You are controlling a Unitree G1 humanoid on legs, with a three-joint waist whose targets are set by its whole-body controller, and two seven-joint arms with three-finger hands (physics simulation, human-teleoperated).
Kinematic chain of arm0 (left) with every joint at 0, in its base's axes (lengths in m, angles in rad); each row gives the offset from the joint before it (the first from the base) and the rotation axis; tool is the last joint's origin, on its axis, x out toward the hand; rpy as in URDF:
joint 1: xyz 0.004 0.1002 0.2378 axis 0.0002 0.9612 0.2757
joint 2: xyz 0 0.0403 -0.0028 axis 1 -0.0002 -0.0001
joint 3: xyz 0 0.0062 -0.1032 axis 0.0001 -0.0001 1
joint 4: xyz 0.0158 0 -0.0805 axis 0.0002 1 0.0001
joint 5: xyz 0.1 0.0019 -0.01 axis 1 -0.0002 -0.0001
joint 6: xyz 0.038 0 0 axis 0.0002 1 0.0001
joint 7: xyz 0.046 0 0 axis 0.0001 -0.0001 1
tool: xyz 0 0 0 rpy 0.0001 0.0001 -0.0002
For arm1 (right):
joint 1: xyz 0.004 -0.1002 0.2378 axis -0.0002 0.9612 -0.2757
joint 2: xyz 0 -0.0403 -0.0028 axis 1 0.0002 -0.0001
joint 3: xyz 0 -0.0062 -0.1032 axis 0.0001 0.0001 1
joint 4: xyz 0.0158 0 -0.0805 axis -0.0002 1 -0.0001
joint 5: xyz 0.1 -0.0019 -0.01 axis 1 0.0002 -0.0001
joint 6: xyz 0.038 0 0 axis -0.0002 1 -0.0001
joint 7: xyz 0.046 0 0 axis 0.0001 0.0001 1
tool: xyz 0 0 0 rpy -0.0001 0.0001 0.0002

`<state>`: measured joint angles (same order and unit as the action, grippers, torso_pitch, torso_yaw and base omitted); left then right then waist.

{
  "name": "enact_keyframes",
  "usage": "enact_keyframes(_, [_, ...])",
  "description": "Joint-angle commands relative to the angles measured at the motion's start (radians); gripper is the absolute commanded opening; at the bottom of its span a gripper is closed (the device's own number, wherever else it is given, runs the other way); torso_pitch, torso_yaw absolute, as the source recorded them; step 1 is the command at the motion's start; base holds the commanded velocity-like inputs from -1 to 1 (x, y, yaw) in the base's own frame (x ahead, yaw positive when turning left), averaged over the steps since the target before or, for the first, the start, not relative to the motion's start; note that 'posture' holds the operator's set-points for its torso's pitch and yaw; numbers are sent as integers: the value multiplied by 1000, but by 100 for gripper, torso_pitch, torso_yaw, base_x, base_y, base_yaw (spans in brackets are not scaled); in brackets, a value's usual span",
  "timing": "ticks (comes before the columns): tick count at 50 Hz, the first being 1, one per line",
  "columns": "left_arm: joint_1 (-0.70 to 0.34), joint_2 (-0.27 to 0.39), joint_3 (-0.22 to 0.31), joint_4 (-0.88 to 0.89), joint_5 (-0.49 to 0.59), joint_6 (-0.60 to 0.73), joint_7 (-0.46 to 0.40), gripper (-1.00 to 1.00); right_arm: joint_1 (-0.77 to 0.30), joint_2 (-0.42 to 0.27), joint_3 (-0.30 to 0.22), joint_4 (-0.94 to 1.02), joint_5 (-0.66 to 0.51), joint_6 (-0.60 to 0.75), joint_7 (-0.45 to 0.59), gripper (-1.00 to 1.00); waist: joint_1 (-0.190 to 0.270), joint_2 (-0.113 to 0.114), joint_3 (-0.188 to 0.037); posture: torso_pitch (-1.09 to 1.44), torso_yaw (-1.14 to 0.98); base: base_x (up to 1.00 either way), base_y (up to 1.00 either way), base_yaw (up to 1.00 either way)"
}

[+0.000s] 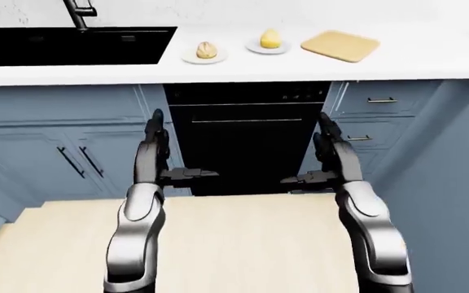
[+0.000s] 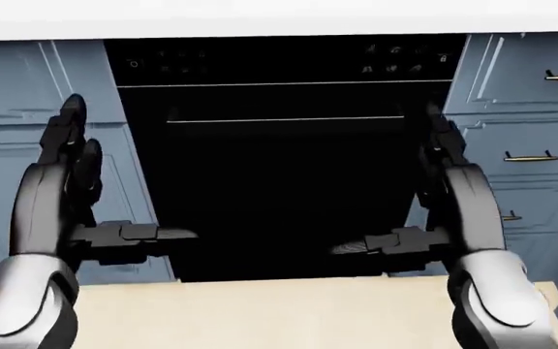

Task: Place all breads on the cutting board.

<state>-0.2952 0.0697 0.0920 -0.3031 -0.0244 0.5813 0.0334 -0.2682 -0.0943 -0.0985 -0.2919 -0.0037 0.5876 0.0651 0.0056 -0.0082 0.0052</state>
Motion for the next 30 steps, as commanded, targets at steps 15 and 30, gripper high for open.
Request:
enact_keyframes(15, [-453, 124, 62, 23, -109, 298, 78, 100, -461, -141, -30, 4, 16, 368, -14, 100, 0, 2, -3, 0, 0, 0, 0, 0])
enact_keyframes(30, [-730, 236, 90, 224, -204, 368, 115, 100, -742, -223, -45, 144, 46, 484, 14, 100, -1, 7, 11, 0, 0, 0, 0, 0])
